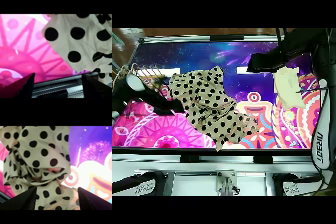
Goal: Fold the shirts.
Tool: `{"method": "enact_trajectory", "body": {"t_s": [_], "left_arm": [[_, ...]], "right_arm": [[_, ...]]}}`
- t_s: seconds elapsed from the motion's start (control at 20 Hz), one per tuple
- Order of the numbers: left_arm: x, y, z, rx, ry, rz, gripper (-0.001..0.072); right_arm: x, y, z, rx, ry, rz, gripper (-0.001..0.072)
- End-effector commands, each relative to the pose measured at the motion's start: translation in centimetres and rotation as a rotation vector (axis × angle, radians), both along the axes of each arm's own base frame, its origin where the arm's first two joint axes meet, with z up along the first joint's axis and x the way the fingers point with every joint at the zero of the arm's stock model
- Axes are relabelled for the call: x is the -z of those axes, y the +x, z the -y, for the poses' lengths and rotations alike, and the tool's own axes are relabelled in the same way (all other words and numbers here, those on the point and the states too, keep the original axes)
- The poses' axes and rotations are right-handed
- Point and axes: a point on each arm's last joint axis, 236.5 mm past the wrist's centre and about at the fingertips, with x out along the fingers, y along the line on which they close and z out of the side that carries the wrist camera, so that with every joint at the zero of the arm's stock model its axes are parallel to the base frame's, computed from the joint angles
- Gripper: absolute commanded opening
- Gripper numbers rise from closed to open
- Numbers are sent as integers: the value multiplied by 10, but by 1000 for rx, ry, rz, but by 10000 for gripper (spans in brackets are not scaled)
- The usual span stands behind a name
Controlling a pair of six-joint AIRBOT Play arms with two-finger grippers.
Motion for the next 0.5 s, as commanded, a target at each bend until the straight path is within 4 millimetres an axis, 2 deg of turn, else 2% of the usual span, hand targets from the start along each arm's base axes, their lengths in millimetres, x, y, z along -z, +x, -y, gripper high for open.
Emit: {"method": "enact_trajectory", "body": {"t_s": [0.0, 0.15, 0.35, 0.4, 0.45], "left_arm": [[50, -28, 49, -35, -97, -6, 720], [67, -23, 68, -65, -119, 38, 720], [74, -5, 69, -121, -125, 80, 720], [77, -4, 69, -150, -127, 61, 631], [80, -6, 70, -170, -131, 39, 309]], "right_arm": [[43, 17, 24, 39, -42, -88, 625], [78, 17, 23, 24, -59, -186, 624], [110, 16, 16, 4, -59, -271, 624], [117, 16, 13, -3, -52, -288, 624], [124, 16, 9, -10, -49, -304, 624]]}}
